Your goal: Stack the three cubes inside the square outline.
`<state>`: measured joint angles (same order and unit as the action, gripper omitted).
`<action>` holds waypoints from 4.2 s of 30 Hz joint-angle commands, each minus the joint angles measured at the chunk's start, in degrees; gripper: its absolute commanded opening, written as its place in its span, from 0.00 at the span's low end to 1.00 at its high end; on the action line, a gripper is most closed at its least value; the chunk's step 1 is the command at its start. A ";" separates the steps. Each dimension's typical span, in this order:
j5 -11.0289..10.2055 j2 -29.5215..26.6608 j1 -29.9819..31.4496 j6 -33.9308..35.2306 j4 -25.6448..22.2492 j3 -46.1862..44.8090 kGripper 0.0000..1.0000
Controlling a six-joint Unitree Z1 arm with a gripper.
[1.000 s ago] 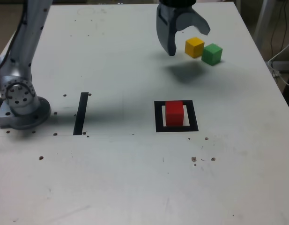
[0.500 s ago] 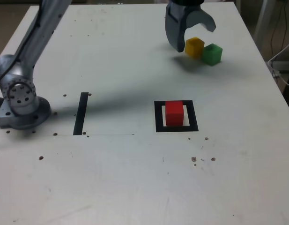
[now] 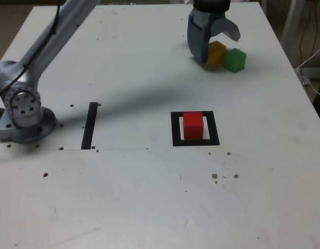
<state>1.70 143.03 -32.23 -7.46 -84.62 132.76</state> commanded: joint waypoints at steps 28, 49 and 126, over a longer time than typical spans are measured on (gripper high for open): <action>-2.86 4.11 0.80 -0.19 -6.76 6.32 0.32; -4.64 -7.55 5.54 -1.50 -7.92 -4.51 0.32; 2.86 -25.19 33.54 9.13 16.29 -44.69 0.85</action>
<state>4.50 117.54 1.22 1.60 -68.61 88.44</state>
